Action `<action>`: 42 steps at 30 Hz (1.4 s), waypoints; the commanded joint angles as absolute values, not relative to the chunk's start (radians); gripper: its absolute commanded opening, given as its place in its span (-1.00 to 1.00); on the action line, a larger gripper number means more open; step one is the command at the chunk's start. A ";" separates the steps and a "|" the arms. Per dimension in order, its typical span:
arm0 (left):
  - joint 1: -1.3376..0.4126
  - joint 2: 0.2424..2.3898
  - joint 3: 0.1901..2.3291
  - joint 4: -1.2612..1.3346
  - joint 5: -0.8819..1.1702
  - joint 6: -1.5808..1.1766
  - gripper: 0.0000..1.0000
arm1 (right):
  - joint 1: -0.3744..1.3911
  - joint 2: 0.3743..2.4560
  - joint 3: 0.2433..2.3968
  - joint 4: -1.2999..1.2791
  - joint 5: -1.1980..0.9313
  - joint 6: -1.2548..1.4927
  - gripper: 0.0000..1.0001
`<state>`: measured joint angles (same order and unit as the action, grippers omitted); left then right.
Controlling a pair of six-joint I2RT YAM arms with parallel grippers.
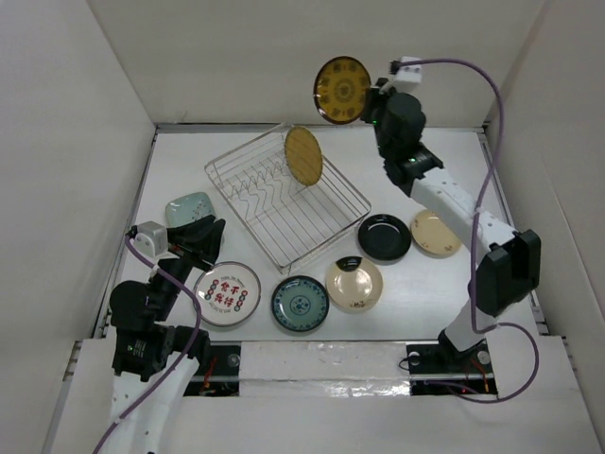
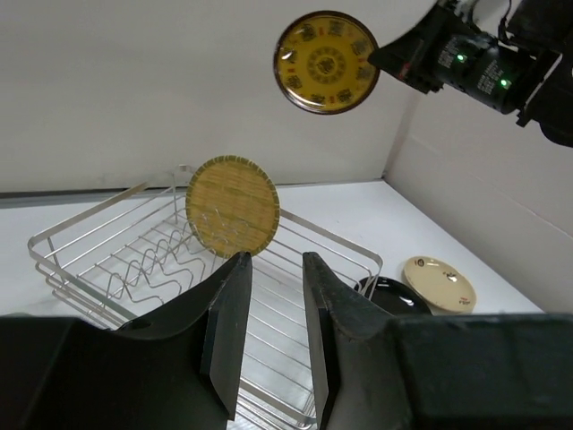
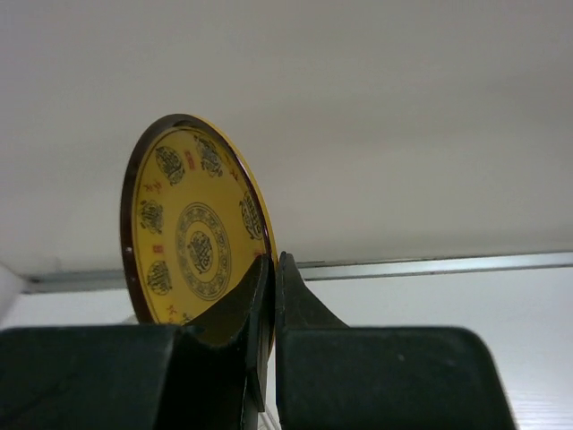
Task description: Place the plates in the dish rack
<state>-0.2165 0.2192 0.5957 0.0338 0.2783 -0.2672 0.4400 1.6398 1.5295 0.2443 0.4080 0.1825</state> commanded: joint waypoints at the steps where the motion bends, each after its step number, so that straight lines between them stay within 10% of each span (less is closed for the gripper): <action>1: -0.222 0.206 0.603 0.060 0.259 -0.265 -0.46 | 0.561 1.768 1.675 0.083 0.733 -0.167 -1.00; 29: -0.222 0.204 0.603 0.058 0.264 -0.264 -0.43 | 0.857 2.306 2.068 0.046 0.903 -0.471 -1.00; 34: -0.222 0.207 0.603 0.060 0.265 -0.262 -0.43 | 0.857 2.209 2.002 0.032 0.859 -0.303 0.08; 37: -0.222 0.210 0.601 0.060 0.268 -0.262 -0.43 | 0.847 2.051 1.896 0.049 0.790 -0.171 0.35; 40: -0.222 0.207 0.601 0.060 0.268 -0.262 -0.43 | 0.836 1.843 1.688 0.104 0.730 -0.043 0.38; 42: -0.222 0.204 0.601 0.060 0.268 -0.262 -0.43 | 0.827 1.726 1.467 0.149 0.712 0.085 0.05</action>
<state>-0.2165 0.2077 0.5957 0.0246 0.2687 -0.2672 0.8410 1.9068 1.6176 0.0433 0.7521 -0.1154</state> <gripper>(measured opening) 0.284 0.550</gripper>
